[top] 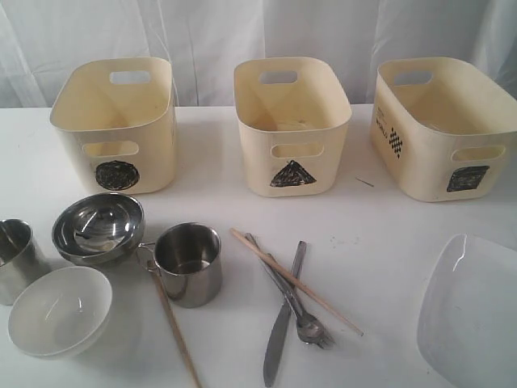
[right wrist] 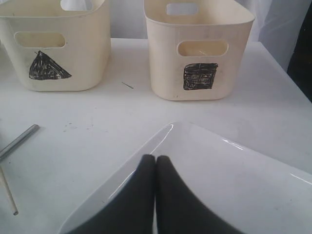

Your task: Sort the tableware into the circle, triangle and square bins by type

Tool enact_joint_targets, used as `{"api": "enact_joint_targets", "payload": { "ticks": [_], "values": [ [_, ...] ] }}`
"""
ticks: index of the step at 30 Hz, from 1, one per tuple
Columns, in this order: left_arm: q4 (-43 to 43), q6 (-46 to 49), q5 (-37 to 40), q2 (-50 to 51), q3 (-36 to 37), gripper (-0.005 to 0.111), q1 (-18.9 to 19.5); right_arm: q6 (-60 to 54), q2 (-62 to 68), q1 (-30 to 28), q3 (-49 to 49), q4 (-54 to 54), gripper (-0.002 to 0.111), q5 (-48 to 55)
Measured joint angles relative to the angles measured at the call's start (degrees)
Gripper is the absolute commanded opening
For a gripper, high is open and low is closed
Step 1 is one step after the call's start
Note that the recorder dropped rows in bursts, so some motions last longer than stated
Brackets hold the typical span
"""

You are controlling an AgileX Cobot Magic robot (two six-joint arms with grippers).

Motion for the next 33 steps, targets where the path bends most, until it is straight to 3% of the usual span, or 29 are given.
{"api": "enact_joint_targets", "payload": {
  "ticks": [3,9,13,20,27,33],
  "values": [
    [-1.68,2.86,-0.27,0.0,-0.24,0.014,0.0,0.11,0.0,0.0,0.0,0.0,0.0,0.0],
    [-15.82,15.56,1.7,0.0,-0.24,0.059,0.0,0.11,0.0,0.0,0.0,0.0,0.0,0.0],
    [-21.35,17.24,-0.09,0.0,3.53,0.057,0.0,0.11,0.0,0.0,0.0,0.0,0.0,0.0],
    [-20.2,9.45,-13.77,0.0,15.75,0.051,0.0,0.11,0.0,0.0,0.0,0.0,0.0,0.0],
    [-20.2,9.31,-27.17,0.0,21.07,0.051,0.0,0.11,0.0,0.0,0.0,0.0,0.0,0.0],
    [-20.2,9.31,-29.56,0.0,21.84,0.051,0.0,0.11,0.0,0.0,0.0,0.0,0.0,0.0]
  ]
}}
